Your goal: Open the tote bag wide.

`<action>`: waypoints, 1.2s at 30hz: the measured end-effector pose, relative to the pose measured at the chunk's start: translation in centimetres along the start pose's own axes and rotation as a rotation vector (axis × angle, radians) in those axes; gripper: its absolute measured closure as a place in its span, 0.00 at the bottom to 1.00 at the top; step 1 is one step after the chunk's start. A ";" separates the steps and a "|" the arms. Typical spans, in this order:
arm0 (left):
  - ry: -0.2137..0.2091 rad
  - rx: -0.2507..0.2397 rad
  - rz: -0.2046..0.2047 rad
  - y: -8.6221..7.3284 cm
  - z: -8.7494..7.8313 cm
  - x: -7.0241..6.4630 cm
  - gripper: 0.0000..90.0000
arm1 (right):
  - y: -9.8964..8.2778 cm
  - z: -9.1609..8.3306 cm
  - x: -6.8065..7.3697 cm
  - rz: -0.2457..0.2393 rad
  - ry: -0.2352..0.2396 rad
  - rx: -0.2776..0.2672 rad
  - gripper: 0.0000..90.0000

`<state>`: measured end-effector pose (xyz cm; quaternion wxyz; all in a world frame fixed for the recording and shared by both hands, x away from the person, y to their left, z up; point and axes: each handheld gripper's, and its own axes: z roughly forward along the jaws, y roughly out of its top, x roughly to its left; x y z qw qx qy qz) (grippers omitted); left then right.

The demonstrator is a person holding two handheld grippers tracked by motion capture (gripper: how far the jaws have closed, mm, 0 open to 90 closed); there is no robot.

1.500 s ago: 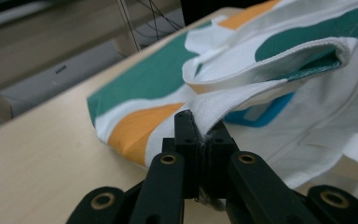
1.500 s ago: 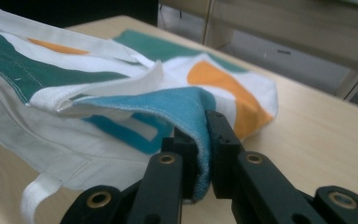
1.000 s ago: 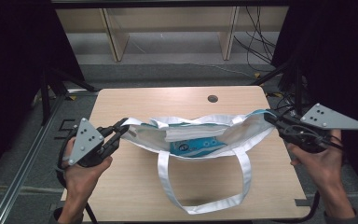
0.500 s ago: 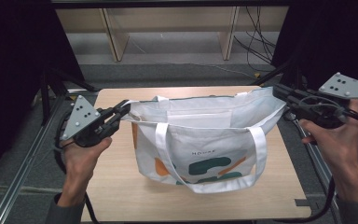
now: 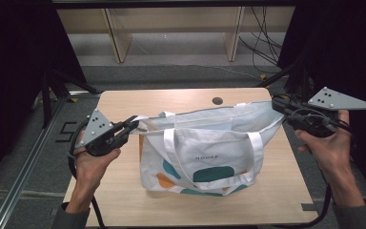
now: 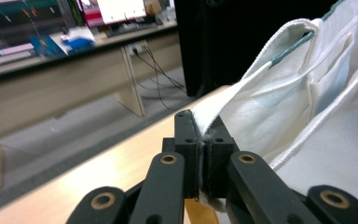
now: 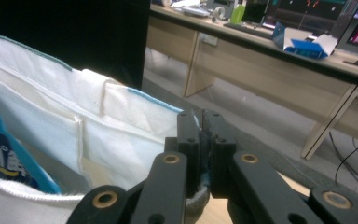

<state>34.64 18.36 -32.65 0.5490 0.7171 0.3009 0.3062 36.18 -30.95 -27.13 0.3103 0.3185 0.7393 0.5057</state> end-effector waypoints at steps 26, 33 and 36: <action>-0.058 0.239 -0.070 -9.5 2.1 0.2 0.95 | -7.4 3.6 1.6 0.034 0.056 0.143 0.97; -0.095 0.312 -0.060 -11.7 3.2 -0.4 0.95 | -10.6 4.7 2.3 0.058 0.056 0.193 0.97; -0.103 0.339 -0.063 -12.4 3.7 -1.0 0.95 | -12.3 4.9 2.3 0.058 0.063 0.226 0.97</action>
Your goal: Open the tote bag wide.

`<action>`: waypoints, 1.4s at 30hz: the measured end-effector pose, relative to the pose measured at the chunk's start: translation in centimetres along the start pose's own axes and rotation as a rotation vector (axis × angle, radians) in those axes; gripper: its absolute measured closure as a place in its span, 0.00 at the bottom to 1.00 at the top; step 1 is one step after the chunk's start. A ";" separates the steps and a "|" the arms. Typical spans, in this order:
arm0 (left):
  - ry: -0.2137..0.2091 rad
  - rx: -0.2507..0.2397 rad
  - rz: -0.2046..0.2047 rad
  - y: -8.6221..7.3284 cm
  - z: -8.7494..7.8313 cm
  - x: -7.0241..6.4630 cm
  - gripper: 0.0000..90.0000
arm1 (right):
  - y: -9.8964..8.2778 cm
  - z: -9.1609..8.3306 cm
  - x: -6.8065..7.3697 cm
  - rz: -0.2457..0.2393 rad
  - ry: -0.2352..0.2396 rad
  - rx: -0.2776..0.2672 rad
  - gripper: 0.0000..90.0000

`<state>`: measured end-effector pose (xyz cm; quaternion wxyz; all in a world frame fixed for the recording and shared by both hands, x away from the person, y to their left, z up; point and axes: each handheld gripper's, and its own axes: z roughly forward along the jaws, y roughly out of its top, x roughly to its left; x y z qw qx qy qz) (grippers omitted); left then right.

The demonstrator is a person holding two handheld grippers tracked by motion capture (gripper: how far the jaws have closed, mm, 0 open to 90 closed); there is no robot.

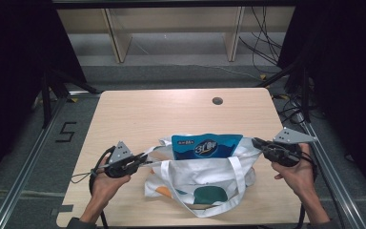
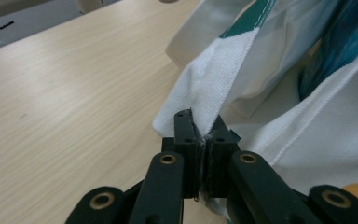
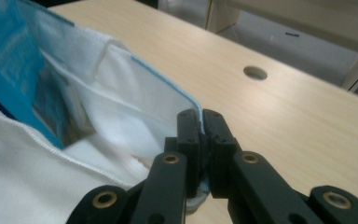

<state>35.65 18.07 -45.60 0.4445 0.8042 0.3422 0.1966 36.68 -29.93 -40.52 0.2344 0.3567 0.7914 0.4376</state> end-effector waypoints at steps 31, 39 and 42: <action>0.041 0.206 0.111 -1.5 7.2 0.0 0.95 | -5.6 8.7 0.1 -0.078 -0.040 0.305 0.96; 0.067 0.207 0.115 -0.9 8.1 0.8 0.95 | -5.1 9.9 -1.2 -0.039 -0.058 0.289 0.96; 0.056 0.198 0.087 -0.9 7.9 0.9 0.94 | -5.0 9.7 -1.3 -0.035 -0.053 0.284 0.96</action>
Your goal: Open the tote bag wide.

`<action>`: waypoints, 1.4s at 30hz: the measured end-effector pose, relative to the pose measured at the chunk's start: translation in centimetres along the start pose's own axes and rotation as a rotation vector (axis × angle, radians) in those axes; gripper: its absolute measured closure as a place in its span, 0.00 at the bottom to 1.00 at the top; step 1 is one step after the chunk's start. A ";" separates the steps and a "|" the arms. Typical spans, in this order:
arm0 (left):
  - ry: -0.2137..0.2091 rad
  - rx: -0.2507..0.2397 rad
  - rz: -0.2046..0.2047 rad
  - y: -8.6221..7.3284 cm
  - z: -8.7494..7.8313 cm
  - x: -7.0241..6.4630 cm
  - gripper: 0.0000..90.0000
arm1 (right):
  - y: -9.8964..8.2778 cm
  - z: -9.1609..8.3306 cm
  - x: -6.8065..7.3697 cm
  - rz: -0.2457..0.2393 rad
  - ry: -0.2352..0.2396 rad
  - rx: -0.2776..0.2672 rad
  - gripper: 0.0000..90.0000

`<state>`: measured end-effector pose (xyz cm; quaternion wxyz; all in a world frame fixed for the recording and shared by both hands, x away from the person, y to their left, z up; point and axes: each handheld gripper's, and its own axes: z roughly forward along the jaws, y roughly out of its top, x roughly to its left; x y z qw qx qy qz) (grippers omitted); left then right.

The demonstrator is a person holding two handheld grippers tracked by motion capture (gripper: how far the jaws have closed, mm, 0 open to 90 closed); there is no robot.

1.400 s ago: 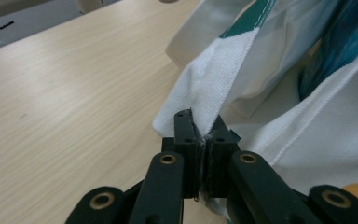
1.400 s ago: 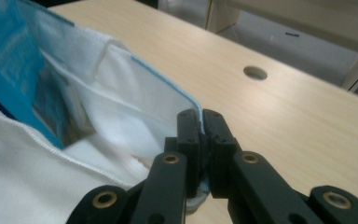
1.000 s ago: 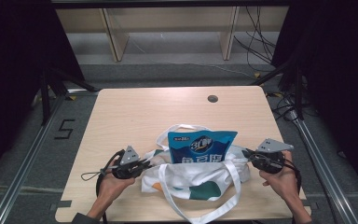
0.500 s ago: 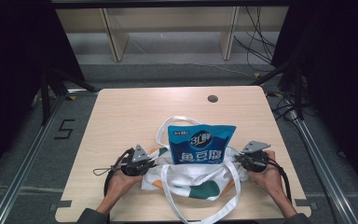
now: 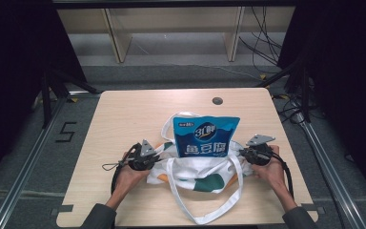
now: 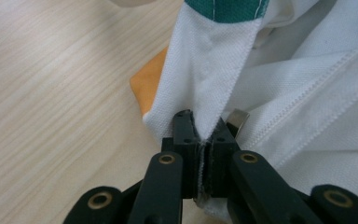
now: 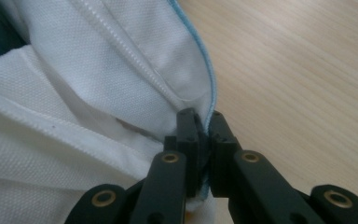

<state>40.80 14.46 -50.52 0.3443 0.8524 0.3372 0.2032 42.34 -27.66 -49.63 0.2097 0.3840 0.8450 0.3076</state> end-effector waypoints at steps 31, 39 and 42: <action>-0.091 -0.098 -0.020 6.1 0.0 0.5 0.65 | 3.4 -6.9 6.3 -0.051 0.253 -0.150 0.68; -0.085 -0.048 -0.039 5.7 1.9 1.9 0.93 | 2.5 -7.7 7.5 -0.187 0.272 -0.054 0.91; -0.095 0.004 -0.068 5.1 3.5 2.1 0.95 | 0.7 -6.8 8.9 -0.216 0.299 0.012 0.93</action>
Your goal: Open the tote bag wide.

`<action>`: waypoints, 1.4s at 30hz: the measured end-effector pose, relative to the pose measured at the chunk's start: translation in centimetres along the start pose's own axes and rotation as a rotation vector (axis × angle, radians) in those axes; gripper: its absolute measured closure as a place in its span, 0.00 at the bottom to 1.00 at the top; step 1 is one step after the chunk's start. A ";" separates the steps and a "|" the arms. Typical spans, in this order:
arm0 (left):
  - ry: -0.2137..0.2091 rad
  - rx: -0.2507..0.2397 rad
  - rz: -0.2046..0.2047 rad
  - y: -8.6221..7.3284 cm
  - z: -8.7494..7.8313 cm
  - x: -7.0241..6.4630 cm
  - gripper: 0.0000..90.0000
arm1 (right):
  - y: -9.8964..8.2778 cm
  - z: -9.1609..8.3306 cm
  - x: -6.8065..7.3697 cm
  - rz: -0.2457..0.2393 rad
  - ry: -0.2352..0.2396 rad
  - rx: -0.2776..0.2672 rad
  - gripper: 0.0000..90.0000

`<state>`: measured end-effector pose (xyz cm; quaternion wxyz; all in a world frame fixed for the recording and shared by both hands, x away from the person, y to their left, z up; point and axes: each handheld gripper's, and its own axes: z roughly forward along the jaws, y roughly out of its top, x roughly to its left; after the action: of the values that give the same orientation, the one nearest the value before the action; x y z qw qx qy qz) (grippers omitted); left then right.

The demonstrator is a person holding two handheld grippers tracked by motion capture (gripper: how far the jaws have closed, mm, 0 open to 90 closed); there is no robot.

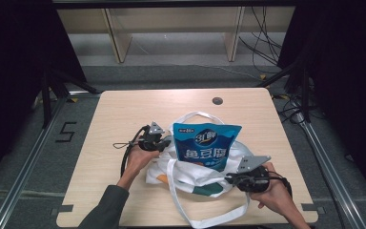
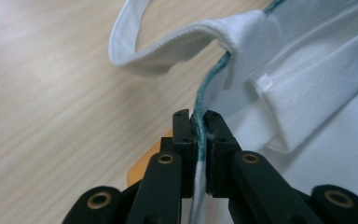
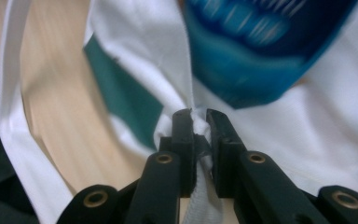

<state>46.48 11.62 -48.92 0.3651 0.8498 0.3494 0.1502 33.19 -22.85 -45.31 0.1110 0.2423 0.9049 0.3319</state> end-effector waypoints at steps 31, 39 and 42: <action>-0.226 -0.208 -0.100 -0.3 -9.5 -5.9 0.48 | 0.7 -5.2 -4.8 0.225 -0.147 -0.225 0.60; -0.193 -0.083 0.079 -0.9 -6.5 -7.9 0.55 | 2.4 -2.7 -7.9 0.230 -0.174 -0.198 0.56; -0.175 -0.052 0.155 -1.5 -6.4 -8.6 0.68 | 3.3 -1.4 -8.9 0.231 -0.131 -0.169 0.58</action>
<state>36.37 9.67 -45.62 0.4035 0.8743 0.2452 0.1123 41.51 -25.94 -41.72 0.1511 0.3556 0.8307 0.4008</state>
